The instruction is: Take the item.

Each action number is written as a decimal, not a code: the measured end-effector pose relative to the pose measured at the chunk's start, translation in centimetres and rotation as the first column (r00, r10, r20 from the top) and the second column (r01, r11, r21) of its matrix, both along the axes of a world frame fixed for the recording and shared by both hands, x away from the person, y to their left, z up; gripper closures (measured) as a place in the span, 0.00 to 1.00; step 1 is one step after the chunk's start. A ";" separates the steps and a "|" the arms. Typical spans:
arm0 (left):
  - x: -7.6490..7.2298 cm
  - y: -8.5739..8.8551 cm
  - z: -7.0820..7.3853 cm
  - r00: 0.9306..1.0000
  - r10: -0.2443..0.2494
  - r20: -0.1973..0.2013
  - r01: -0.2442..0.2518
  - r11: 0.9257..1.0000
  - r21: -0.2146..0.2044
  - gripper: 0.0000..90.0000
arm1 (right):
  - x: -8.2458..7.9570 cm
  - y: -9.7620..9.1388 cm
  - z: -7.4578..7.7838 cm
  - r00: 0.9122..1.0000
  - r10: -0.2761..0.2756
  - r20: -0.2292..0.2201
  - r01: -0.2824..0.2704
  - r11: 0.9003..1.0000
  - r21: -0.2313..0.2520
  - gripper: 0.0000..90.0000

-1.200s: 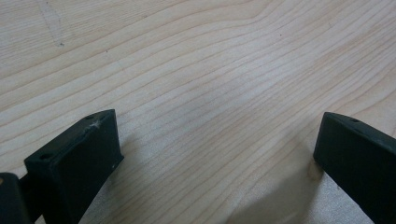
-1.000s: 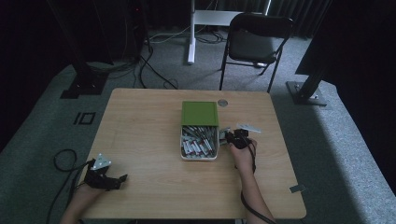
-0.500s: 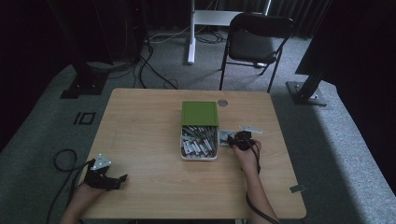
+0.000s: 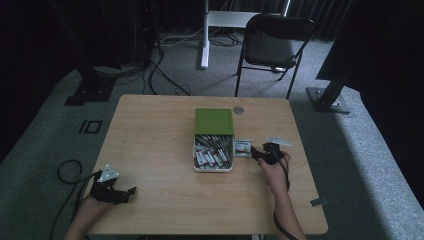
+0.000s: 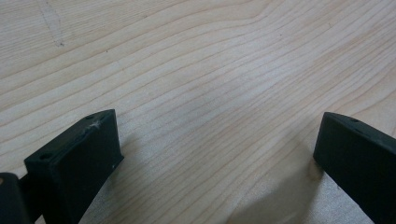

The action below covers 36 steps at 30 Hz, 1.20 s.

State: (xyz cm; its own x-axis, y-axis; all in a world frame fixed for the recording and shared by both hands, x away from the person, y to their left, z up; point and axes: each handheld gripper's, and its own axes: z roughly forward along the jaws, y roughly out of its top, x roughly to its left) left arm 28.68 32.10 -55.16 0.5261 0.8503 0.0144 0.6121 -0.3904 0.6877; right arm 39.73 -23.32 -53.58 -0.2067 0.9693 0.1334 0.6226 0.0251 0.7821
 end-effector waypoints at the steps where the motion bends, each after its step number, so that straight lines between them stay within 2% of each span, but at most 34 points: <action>1: 0.0 0.0 0.0 1.000 0.000 0.000 0.000 1.000 0.000 0.02 | -0.1 -0.3 0.0 1.000 -0.006 0.003 0.006 1.000 -0.004 0.43; 12: 0.0 0.0 0.0 1.000 0.000 0.000 0.000 1.000 0.000 0.02 | -1.7 -2.5 0.2 0.999 -0.053 0.002 0.053 0.998 -0.020 0.34; 19: 0.0 0.0 0.0 1.000 0.000 0.000 0.000 1.000 0.000 0.02 | -2.7 -3.1 0.2 0.997 -0.079 0.002 0.079 0.996 -0.028 0.16; 21: 0.0 0.0 0.0 1.000 0.001 0.000 -0.001 1.000 0.000 0.01 | -3.1 -3.3 0.1 0.995 -0.097 0.001 0.097 0.994 -0.051 0.16; 24: 0.0 0.0 0.0 1.000 -0.001 0.000 0.001 1.000 0.001 0.02 | -3.6 -3.6 -0.1 0.994 -0.111 0.001 0.111 0.992 -0.060 0.16; 36: 0.0 0.0 0.0 1.000 -0.001 0.000 0.001 1.000 0.001 0.02 | -5.8 -5.5 -1.0 0.986 -0.164 -0.020 0.163 0.985 -0.060 0.16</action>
